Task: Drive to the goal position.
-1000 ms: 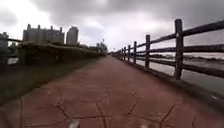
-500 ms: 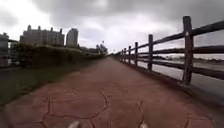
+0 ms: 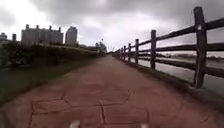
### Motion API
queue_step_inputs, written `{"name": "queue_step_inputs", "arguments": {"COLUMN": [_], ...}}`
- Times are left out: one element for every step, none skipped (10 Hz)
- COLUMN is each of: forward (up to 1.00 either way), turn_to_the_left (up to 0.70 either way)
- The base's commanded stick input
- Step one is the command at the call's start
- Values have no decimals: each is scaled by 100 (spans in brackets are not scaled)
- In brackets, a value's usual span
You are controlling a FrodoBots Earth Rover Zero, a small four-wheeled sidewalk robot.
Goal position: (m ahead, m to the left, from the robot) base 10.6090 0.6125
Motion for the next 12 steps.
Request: {"name": "queue_step_inputs", "arguments": {"forward": [70,70,70,70,70,70,70,70,70,70,70,70], "turn_to_the_left": [0,0,0,0,0,0,0,0,0,5,17,27]}}
